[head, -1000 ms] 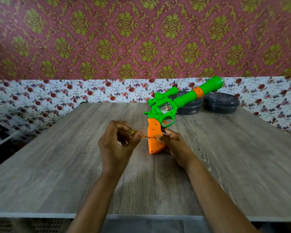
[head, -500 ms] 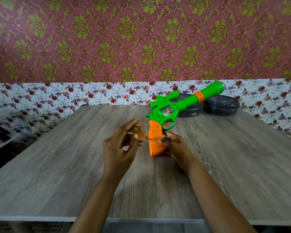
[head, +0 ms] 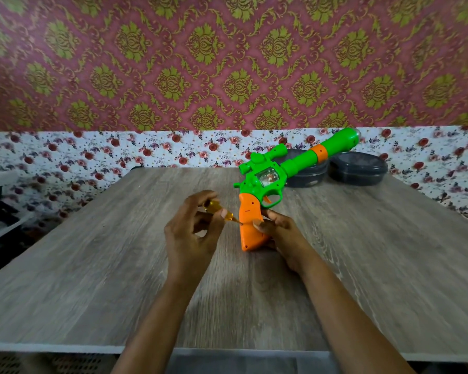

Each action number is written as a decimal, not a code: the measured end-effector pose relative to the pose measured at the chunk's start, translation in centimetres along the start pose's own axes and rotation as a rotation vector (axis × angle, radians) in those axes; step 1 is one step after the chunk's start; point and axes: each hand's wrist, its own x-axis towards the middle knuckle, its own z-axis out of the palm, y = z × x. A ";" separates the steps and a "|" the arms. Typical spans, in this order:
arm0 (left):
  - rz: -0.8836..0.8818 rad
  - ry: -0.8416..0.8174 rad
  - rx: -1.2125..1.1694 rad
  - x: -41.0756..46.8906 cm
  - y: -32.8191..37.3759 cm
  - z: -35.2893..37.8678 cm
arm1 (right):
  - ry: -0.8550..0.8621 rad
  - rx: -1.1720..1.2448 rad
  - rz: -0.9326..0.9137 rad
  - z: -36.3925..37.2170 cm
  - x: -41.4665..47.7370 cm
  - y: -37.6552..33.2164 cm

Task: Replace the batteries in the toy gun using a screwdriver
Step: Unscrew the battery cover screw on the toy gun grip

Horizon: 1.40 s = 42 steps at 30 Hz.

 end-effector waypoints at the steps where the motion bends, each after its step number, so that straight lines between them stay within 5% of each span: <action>1: 0.017 -0.012 -0.002 0.0 -0.1 0.0 | -0.002 0.009 0.000 0.0 0.0 0.0; 18: -0.002 0.038 -0.023 0.0 -0.4 -0.2 | 0.003 0.035 0.012 -0.1 -0.1 -0.1; 42: -0.170 -0.196 -0.232 0.0 0.0 -0.1 | 0.000 0.037 0.010 -0.1 0.1 0.1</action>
